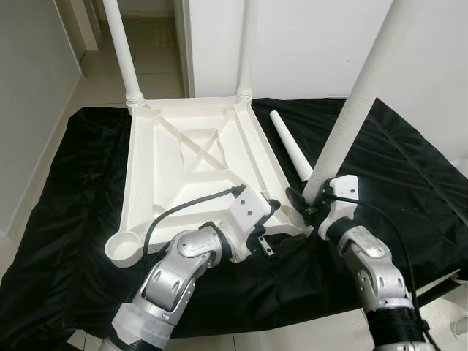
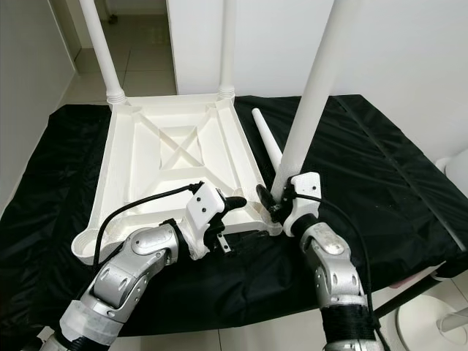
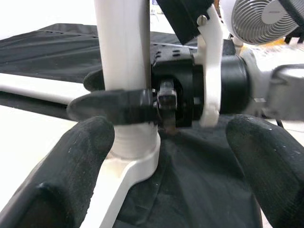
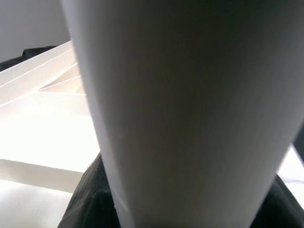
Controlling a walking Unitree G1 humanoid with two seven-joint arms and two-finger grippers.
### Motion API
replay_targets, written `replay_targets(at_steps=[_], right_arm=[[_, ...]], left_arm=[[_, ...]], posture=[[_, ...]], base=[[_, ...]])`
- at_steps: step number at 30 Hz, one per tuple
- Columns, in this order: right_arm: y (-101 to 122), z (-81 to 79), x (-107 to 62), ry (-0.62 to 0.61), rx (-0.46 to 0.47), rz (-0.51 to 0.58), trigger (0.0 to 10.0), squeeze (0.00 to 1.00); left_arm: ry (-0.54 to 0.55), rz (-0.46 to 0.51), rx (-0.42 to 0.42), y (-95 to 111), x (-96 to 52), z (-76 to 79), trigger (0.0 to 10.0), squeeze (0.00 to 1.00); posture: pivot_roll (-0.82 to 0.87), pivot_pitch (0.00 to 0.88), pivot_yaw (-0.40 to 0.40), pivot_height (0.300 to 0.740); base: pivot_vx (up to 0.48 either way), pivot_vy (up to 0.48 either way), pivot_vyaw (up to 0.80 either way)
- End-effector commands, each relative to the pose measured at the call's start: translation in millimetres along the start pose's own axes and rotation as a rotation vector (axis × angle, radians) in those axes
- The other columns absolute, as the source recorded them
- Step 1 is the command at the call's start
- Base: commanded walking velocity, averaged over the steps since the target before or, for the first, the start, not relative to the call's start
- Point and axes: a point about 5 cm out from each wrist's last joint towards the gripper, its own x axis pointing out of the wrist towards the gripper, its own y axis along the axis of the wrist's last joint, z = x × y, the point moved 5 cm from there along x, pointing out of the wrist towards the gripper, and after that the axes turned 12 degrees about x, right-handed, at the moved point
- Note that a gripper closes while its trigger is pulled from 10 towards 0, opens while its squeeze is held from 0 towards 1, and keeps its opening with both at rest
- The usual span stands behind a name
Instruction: Building children table
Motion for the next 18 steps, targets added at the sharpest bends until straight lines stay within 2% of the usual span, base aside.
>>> replay_targets(at_steps=[1,5,9,11,18], right_arm=[[-6,0.6,-0.4,-0.050,0.050,-0.024,10.0,0.00],[-8,7.1,-5.4,-0.283,0.084,0.015,10.0,0.00],[-8,9.8,-8.8,-0.356,0.079,0.030,10.0,0.00],[-14,11.7,-17.4,-0.475,0.077,0.046,10.0,0.00],[-15,15.3,-32.8,-0.628,0.091,0.093,10.0,0.00]], left_arm=[[0.059,-0.019,-0.001,-1,-0.6,-7.6,10.0,0.00],[0.059,-0.020,-0.004,-2,-0.5,-8.7,10.0,0.00],[0.059,-0.020,-0.005,-2,-0.5,-8.5,10.0,0.00],[0.059,-0.021,-0.006,-2,-0.6,-8.1,10.0,0.00],[0.059,-0.022,-0.008,-2,-1.0,-8.2,10.0,0.00]], posture=[[-0.11,0.003,0.013,0.740],[-0.11,0.008,0.015,0.740],[-0.11,0.008,0.015,0.740],[-0.11,0.011,0.016,0.740],[-0.11,0.012,0.017,0.740]], base=[[0.000,0.000,0.00],[0.000,0.000,0.00],[0.000,0.000,0.00],[0.000,0.000,0.00],[0.000,0.000,0.00]])
